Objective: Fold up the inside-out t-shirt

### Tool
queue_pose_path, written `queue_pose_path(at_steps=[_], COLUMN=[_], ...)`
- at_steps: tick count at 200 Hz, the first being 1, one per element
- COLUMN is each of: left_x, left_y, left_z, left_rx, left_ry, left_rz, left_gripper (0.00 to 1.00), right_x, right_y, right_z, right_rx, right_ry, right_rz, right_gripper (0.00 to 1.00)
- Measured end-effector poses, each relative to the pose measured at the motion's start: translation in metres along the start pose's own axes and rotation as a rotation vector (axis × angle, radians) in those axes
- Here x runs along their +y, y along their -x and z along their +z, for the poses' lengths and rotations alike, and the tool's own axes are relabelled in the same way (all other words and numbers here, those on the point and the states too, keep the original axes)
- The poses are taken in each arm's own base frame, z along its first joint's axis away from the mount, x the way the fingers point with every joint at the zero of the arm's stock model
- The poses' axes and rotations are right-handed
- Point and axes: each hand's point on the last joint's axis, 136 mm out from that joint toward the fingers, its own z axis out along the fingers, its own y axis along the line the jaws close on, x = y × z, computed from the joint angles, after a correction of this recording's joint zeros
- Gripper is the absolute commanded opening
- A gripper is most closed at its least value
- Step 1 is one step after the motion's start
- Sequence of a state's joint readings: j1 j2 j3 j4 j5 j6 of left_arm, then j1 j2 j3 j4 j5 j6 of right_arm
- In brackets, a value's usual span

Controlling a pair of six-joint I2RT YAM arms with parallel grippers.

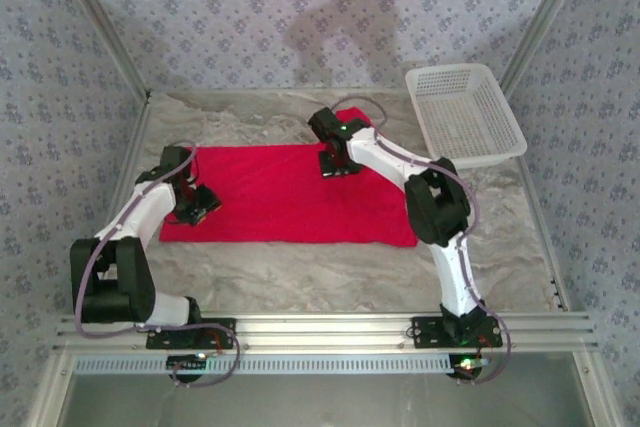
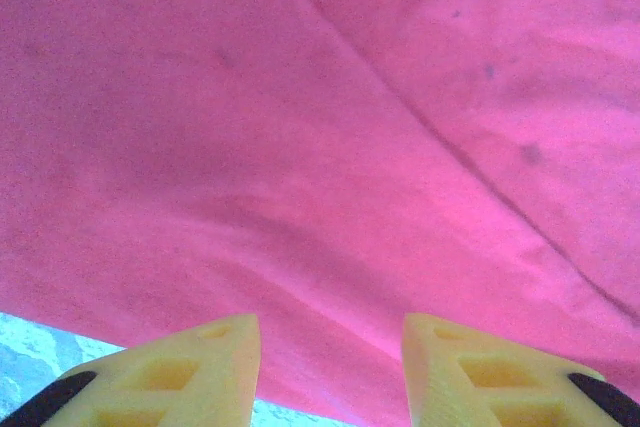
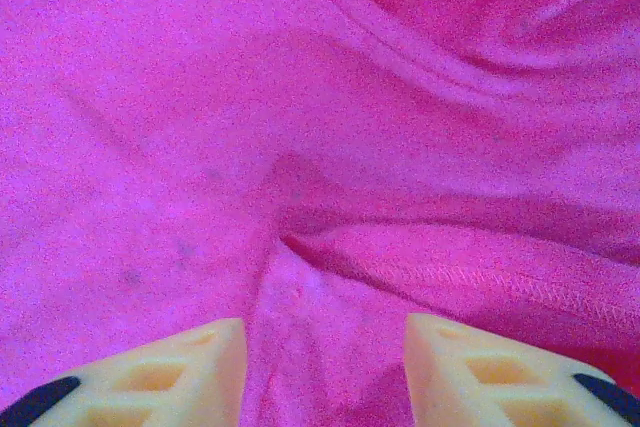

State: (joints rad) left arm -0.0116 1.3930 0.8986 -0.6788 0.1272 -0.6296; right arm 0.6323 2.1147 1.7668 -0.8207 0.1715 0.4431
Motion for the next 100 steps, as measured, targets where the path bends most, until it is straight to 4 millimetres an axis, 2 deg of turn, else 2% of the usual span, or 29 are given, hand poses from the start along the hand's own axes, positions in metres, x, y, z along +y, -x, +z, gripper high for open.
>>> queue_pose_path(at_steps=[29,45,54,67,90,100], left_x=[-0.019,-0.025,-0.024,-0.018,0.003,0.012], left_y=[0.008,0.016,0.021,0.028,0.034,0.031], left_z=[-0.009,-0.007,-0.002,0.011,0.037,0.044], left_rx=[-0.018,-0.018,-0.010,0.014,0.058,0.071], left_ry=[-0.052,-0.085,-0.093,-0.096,-0.076,-0.063], left_rz=[0.022,0.011,-0.006,-0.044,-0.118,-0.137], left_gripper=[0.42,0.42,0.42,0.41,0.41,0.41], right_x=[-0.023,-0.033,-0.040,-0.049,-0.071,-0.072], right_y=[-0.046,-0.068,-0.079,-0.098,-0.145,-0.144], right_z=[-0.031,-0.037,-0.033,-0.018,0.012,0.011], right_rx=[0.020,0.024,0.041,0.079,0.187,0.175], right_ry=[0.043,0.087,0.095,0.101,0.067,0.079], right_rz=[0.066,0.111,0.138,0.180,0.233,0.245], right_gripper=[0.55,0.54,0.54,0.52,0.48,0.48])
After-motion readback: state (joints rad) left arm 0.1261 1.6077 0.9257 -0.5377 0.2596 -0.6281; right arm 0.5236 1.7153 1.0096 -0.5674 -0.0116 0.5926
